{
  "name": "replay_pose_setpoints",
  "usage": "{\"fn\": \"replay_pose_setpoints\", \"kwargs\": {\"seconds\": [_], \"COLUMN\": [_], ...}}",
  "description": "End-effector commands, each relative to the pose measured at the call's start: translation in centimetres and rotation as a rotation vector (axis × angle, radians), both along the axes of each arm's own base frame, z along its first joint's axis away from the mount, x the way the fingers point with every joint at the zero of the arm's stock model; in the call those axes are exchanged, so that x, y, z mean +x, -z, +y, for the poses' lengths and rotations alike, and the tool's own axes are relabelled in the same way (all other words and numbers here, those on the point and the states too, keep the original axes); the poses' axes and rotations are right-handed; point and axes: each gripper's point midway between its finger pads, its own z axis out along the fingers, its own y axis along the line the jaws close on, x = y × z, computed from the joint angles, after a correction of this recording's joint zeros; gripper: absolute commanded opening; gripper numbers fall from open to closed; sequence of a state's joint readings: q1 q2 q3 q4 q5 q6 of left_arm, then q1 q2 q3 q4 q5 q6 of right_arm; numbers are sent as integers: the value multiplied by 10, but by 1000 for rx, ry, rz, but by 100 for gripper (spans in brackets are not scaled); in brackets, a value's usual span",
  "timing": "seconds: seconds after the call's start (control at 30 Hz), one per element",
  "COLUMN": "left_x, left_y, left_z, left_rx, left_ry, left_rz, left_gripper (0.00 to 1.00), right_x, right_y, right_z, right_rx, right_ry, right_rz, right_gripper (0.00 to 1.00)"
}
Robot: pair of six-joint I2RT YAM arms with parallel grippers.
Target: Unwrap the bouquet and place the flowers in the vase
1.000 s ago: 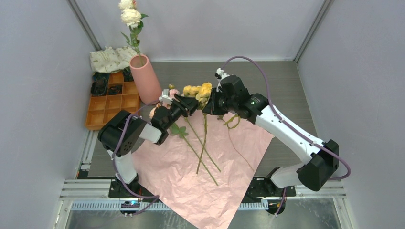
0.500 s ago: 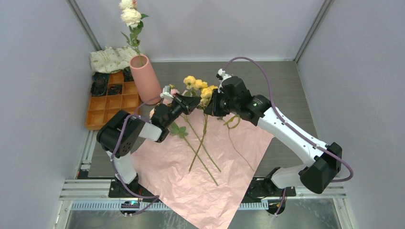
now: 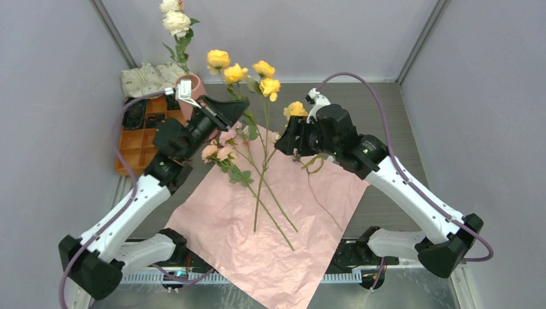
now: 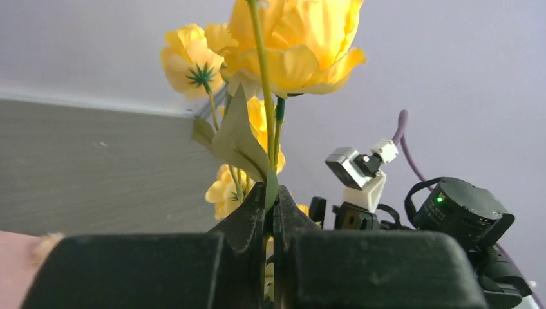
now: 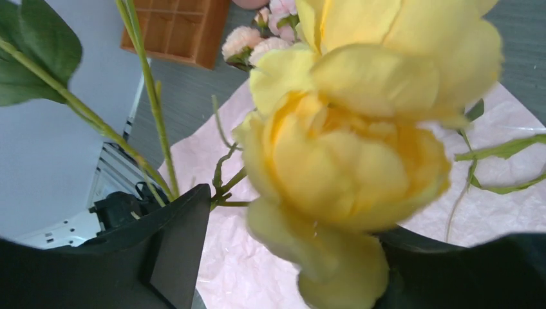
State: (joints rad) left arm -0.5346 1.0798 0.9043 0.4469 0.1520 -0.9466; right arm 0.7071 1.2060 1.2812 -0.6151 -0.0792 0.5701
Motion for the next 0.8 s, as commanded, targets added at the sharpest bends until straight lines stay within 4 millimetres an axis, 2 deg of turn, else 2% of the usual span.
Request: {"fn": "replay_pose_setpoints", "kwargs": {"seconds": [0.0, 0.1, 0.2, 0.23, 0.3, 0.37, 0.43, 0.53, 0.67, 0.77], "left_x": [-6, -15, -21, -25, -24, -17, -6, 16, 45, 66], "left_y": [-38, -89, -138, -159, -184, -200, -209, -214, -214, -214], "left_z": [54, 82, 105, 115, 129, 143, 154, 159, 168, 186], "left_rx": [273, 334, 390, 397, 429, 478, 548, 633, 656, 625], "left_ry": [-263, -386, -500, -546, -634, -736, -832, -935, -1023, -1081], "left_rz": [-119, -222, -308, -345, -395, -415, -429, -459, -474, -474], "left_gripper": [0, 0, 0, 0, 0, 0, 0, 0, 0, 0], "right_x": [-5, -9, -11, -11, -12, -12, -13, -13, -12, -11], "right_y": [-36, -44, -45, -44, -44, -43, -41, -41, -39, -37], "right_z": [-15, -24, -27, -27, -28, -28, -28, -29, -30, -30], "right_rx": [44, 54, 53, 50, 48, 46, 43, 41, 28, 12], "right_ry": [32, 53, 54, 52, 51, 50, 46, 44, 41, 35], "right_rz": [-113, -143, -152, -152, -153, -152, -152, -160, -164, -163], "right_gripper": [70, 75, 78, 79, 79, 79, 80, 82, 82, 82]}}
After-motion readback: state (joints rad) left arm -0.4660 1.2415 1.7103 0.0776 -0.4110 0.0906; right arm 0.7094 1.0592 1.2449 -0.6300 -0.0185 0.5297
